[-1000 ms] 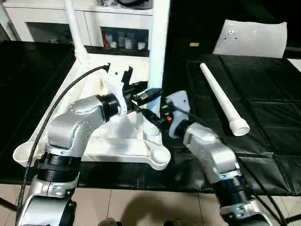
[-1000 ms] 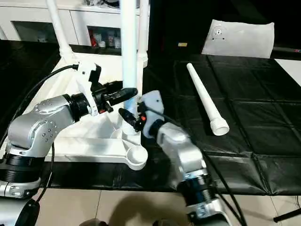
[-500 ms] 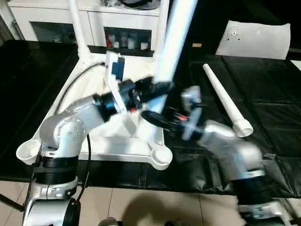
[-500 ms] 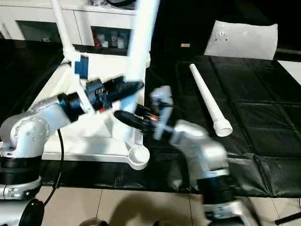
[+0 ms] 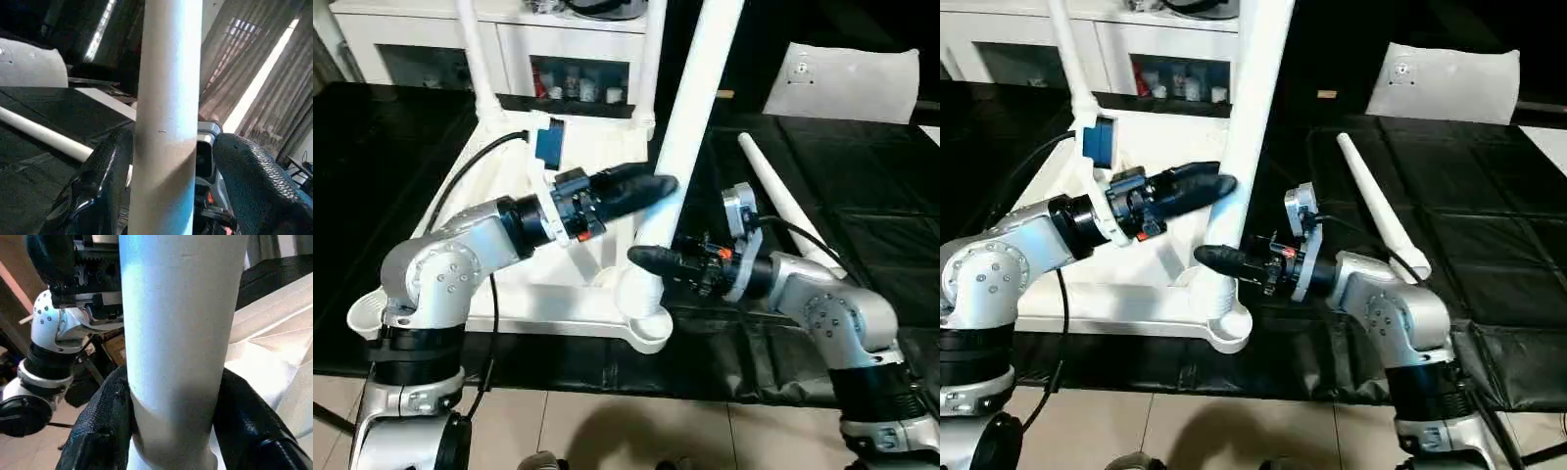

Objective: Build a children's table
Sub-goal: Pick table leg

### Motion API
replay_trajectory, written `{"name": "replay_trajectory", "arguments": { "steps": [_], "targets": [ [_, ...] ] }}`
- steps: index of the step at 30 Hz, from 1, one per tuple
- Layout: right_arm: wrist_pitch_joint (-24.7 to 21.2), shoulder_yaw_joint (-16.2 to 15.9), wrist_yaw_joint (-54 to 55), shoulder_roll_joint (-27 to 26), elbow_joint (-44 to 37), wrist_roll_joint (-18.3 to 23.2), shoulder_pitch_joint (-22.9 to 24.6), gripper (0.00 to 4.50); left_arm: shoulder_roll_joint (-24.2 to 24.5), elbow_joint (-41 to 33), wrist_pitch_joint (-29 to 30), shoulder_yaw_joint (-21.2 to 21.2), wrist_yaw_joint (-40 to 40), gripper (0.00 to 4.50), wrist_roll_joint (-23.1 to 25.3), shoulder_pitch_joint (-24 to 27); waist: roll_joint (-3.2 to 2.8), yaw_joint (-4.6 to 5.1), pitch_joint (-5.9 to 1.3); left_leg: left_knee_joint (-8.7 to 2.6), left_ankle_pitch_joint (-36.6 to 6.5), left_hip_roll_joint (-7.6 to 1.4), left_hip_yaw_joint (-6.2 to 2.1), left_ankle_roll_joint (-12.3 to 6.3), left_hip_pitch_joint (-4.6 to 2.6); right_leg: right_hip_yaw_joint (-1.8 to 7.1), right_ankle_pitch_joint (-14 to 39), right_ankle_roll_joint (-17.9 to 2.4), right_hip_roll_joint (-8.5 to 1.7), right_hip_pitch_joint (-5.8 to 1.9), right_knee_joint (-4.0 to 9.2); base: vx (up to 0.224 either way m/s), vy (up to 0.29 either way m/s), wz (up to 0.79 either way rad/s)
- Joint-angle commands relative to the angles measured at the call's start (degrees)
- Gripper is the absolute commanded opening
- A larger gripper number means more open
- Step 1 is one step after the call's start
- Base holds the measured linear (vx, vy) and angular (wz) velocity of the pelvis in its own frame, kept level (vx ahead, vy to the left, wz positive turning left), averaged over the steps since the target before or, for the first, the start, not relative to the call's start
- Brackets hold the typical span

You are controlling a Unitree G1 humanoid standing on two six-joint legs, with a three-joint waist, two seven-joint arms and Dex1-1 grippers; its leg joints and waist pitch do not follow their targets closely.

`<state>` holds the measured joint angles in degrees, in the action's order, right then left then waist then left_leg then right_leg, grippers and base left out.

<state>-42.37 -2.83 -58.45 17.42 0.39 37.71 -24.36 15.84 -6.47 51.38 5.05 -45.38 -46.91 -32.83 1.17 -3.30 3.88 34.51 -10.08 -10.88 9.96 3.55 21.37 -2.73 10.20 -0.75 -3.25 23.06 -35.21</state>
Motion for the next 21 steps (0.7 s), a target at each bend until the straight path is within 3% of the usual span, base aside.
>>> {"name": "replay_trajectory", "arguments": {
  "steps": [1,10,18,20,21],
  "targets": [
    [-0.3,-0.2,-0.9,0.9,-1.6,0.4,-0.4,1.88,0.4,-1.0,0.8,-1.0,-0.7,2.65,-1.1,0.1,0.33,-0.16,-4.25,-3.54,-8.7,-1.58,-0.26,-0.17,-0.63,2.34,17.6,-8.4,-3.73,-2.91,4.55,0.0,0.0,0.0],
    [3.5,-2.5,0.4,1.9,-0.9,-4.1,-0.7,1.88,2.9,-1.3,-2.7,-5.6,-5.0,1.84,2.9,1.4,0.2,-0.15,-4.27,-3.67,-8.8,-1.66,-0.36,0.18,-0.67,2.35,16.8,-8.2,-3.71,-2.9,4.5,0.0,0.0,0.0],
    [6.8,-4.4,0.7,2.6,0.4,-7.9,-1.1,1.88,3.1,-2.8,-1.3,-6.6,-6.6,1.78,0.8,2.7,0.25,-0.06,-4.21,-3.63,-9.2,-1.63,-0.29,0.33,-0.63,2.38,16.7,-8.8,-3.71,-2.87,4.37,0.0,0.0,0.0],
    [7.3,-4.6,0.6,2.7,0.6,-8.4,-1.3,1.88,3.6,-2.9,-2.0,-7.4,-7.1,1.78,1.6,2.9,0.29,-0.06,-4.2,-3.65,-9.5,-1.67,-0.32,0.28,-0.64,2.39,17.3,-8.6,-3.75,-2.88,4.4,0.0,0.0,0.0],
    [8.1,-4.6,0.9,2.6,1.3,-9.0,-1.8,1.88,5.3,-2.9,-3.5,-9.8,-8.3,1.78,4.3,3.6,0.3,-0.07,-4.21,-3.68,-9.5,-1.68,-0.37,0.16,-0.66,2.4,17.5,-8.4,-3.74,-2.83,4.47,0.0,0.0,0.0]
  ]
}}
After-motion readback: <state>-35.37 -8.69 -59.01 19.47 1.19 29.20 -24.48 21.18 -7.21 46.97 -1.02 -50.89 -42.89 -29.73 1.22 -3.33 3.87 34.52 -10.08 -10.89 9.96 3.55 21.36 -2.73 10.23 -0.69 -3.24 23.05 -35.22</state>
